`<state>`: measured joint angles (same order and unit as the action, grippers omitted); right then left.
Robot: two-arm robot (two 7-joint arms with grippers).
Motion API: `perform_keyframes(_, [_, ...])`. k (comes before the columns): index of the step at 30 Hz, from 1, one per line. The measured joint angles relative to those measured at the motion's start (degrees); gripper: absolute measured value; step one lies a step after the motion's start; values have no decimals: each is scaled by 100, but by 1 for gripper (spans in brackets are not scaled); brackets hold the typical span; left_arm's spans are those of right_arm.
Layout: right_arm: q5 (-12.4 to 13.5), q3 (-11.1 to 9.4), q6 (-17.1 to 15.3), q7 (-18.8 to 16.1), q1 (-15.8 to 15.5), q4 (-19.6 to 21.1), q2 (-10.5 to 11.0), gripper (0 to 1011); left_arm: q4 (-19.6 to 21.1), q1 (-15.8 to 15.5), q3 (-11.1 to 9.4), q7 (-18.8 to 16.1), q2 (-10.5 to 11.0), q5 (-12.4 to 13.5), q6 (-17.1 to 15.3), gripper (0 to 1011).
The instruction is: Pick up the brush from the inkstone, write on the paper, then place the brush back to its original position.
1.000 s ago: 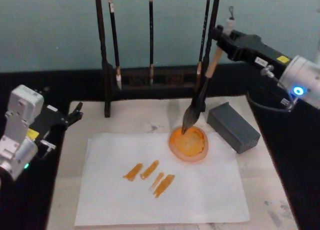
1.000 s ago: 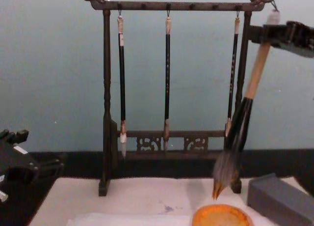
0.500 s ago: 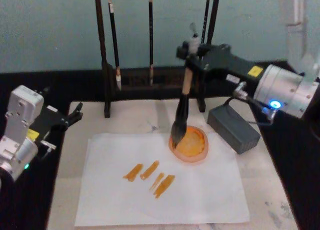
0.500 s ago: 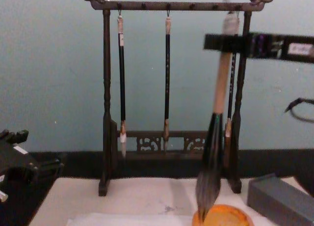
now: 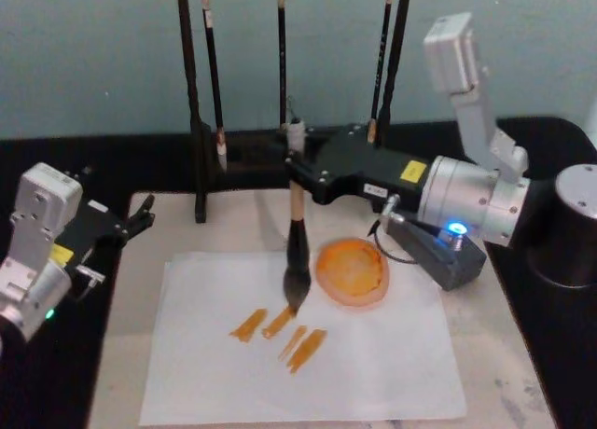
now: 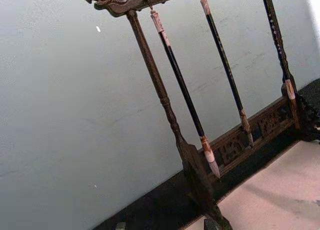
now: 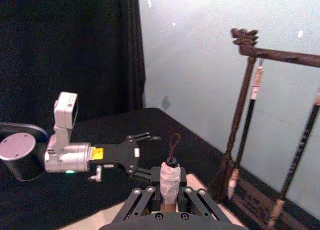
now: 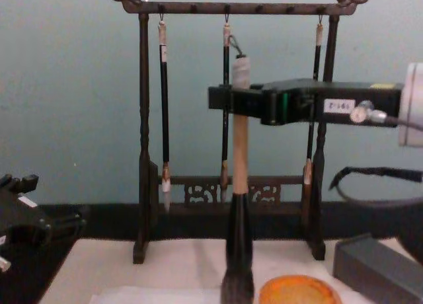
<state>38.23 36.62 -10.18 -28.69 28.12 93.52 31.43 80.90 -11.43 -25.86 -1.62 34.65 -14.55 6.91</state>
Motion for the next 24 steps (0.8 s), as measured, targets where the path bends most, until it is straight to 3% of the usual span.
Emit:
perform_keyframes(10, [-142,97,-60,-214,-10,-157,-220,176,0,0,0,0,0,0,0,1010])
perform_keyframes(24, [-104,174,-207,-421,26,-336,-410,176,0,0,0,0,0,0,0,1010])
